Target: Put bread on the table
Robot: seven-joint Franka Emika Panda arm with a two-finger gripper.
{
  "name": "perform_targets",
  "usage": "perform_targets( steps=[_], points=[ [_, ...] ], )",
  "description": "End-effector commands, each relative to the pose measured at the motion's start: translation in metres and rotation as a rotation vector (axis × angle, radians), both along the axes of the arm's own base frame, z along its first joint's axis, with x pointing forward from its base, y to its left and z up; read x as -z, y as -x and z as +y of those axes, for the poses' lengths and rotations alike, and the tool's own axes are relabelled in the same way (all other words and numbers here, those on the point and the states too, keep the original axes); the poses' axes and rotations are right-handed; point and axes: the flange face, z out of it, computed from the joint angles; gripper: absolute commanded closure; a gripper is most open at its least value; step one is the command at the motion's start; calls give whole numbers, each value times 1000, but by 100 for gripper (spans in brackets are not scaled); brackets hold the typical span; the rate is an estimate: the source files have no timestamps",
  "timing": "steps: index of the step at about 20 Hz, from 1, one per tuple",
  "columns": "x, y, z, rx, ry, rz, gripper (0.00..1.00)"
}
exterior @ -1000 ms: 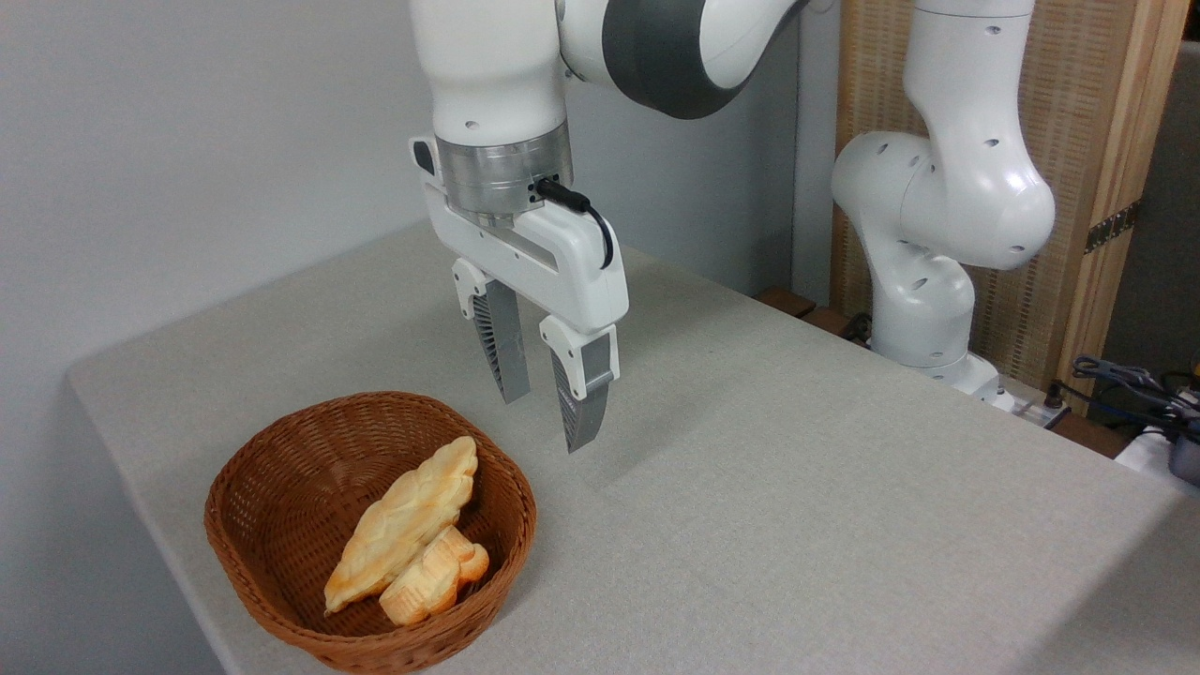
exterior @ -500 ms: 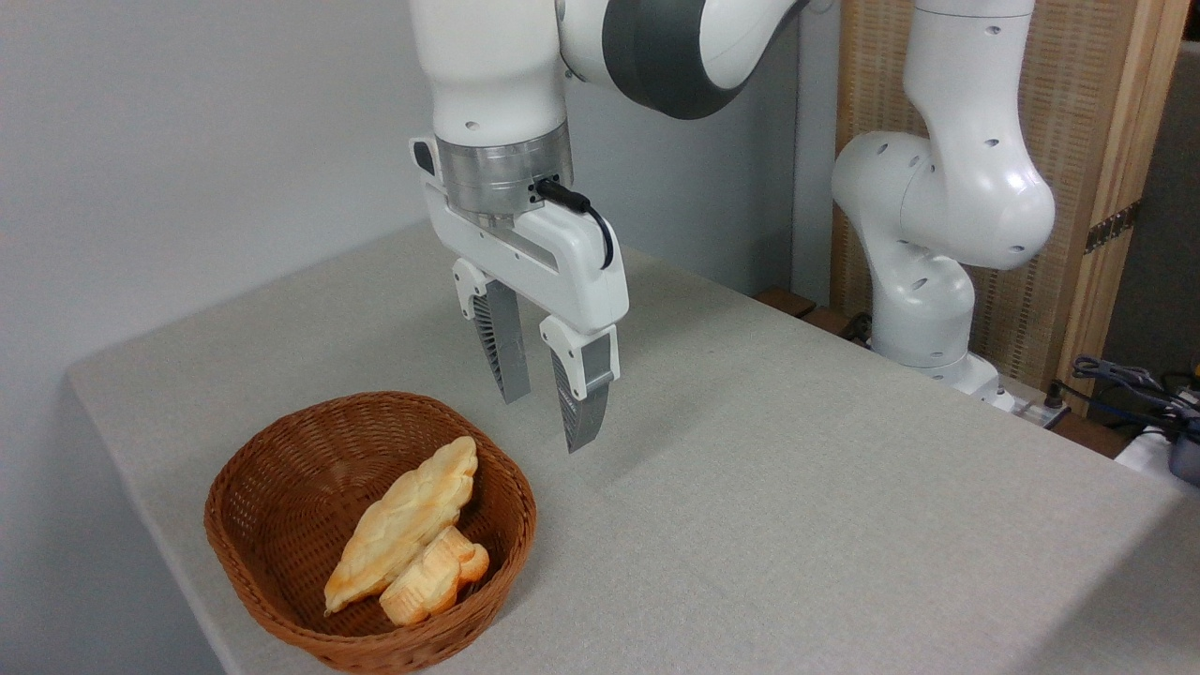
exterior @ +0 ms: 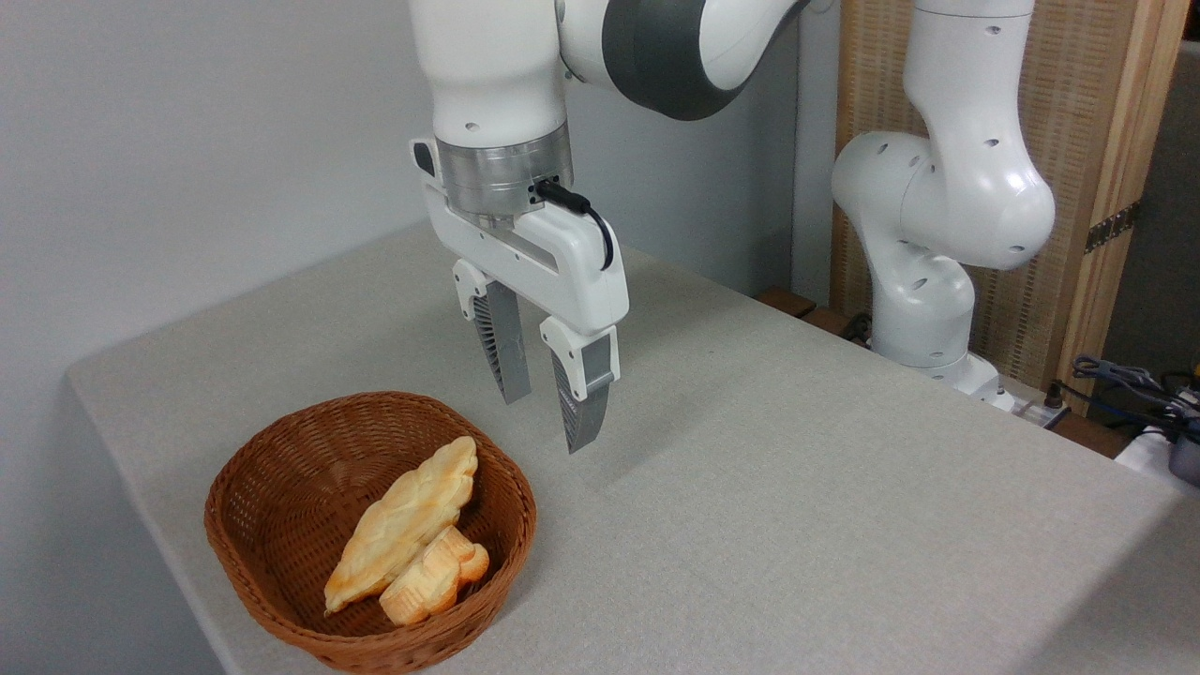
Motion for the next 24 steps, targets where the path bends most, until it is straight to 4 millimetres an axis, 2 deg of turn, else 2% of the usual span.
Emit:
perform_targets(
  steps=[1, 16, 20, 24],
  points=[
    [-2, 2, 1, -6, 14, 14, 0],
    [-1, 0, 1, -6, 12, 8, 0],
    [-8, -11, 2, -11, 3, -88, 0],
    [-5, -25, 2, -8, -13, -161, 0]
  ],
)
